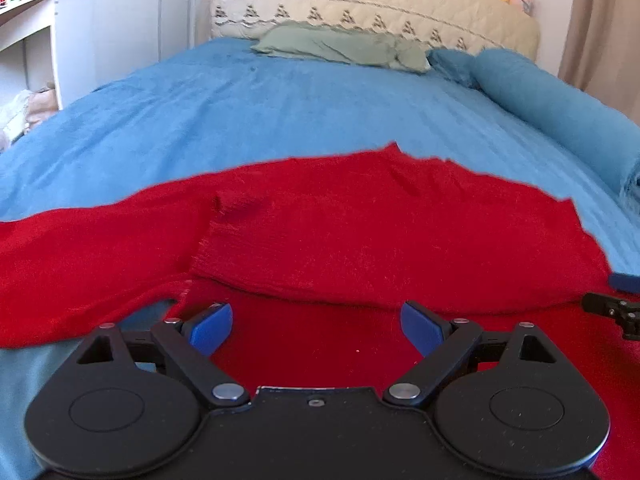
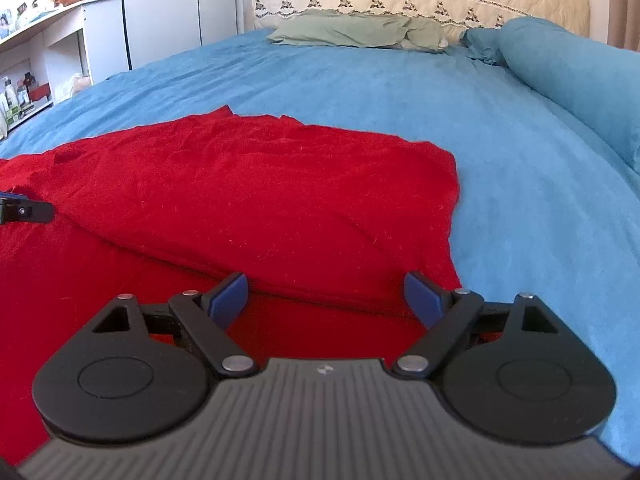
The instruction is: Fold small clothes
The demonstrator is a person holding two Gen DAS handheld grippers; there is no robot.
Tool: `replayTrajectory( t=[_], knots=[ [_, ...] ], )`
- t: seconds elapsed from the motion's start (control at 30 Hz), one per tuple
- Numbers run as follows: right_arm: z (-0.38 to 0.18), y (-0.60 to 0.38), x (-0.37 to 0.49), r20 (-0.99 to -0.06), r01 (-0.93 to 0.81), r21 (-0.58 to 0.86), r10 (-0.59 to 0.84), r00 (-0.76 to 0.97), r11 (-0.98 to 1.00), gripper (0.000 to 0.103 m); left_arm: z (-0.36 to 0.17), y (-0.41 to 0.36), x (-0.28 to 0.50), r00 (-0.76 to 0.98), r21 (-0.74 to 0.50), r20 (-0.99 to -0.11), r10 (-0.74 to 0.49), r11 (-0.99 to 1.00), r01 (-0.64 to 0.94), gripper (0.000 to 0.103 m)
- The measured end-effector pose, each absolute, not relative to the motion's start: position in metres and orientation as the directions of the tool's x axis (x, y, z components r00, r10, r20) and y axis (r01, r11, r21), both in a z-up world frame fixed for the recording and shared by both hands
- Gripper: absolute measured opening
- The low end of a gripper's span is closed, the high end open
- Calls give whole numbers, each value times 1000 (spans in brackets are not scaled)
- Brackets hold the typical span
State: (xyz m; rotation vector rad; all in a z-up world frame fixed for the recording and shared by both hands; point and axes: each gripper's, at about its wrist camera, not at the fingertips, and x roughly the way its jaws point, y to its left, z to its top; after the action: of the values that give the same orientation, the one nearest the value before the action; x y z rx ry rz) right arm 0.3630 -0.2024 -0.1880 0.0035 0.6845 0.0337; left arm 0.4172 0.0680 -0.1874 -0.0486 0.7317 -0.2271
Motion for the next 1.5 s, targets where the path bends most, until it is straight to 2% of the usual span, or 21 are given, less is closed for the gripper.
replayTrajectory(
  t=[0.17,0.43,0.5,0.63,0.8,0.97,1.17,1.33,1.43,1.5],
  knots=[
    [-153,-190,353,-621,-63,51,81,780,997,101,-144,99,395,779,-168,-591,-209,977,135,94],
    [-94,-112,332,-617,-224,-1,176,767,975,101,-94,189,353,849,-181,-528,-35,981,-73,98],
    [-87,-90,333,-617,-263,-21,194,763,965,101,-95,219,345,846,-172,-533,32,974,-145,99],
    [-86,-49,337,-637,-320,-7,243,732,947,101,-108,283,332,824,-245,-554,119,923,-298,98],
    [-100,-10,343,-672,-343,-3,252,697,940,101,-125,339,330,803,-260,-552,225,868,-422,98],
    [-116,19,349,-689,-330,9,245,682,944,101,-149,391,341,787,-355,-567,243,790,-500,98],
    [-138,25,362,-690,-252,108,256,677,962,101,-171,422,351,794,-443,-571,210,736,-513,96],
    [-147,30,368,-691,-241,128,261,674,962,101,-177,433,370,797,-407,-561,223,765,-499,89],
    [-149,32,372,-683,-248,127,266,680,960,101,-183,440,378,794,-399,-563,227,767,-502,78],
    [-150,33,376,-683,-246,129,266,681,961,101,-185,444,382,792,-398,-565,234,763,-509,66]
  ],
)
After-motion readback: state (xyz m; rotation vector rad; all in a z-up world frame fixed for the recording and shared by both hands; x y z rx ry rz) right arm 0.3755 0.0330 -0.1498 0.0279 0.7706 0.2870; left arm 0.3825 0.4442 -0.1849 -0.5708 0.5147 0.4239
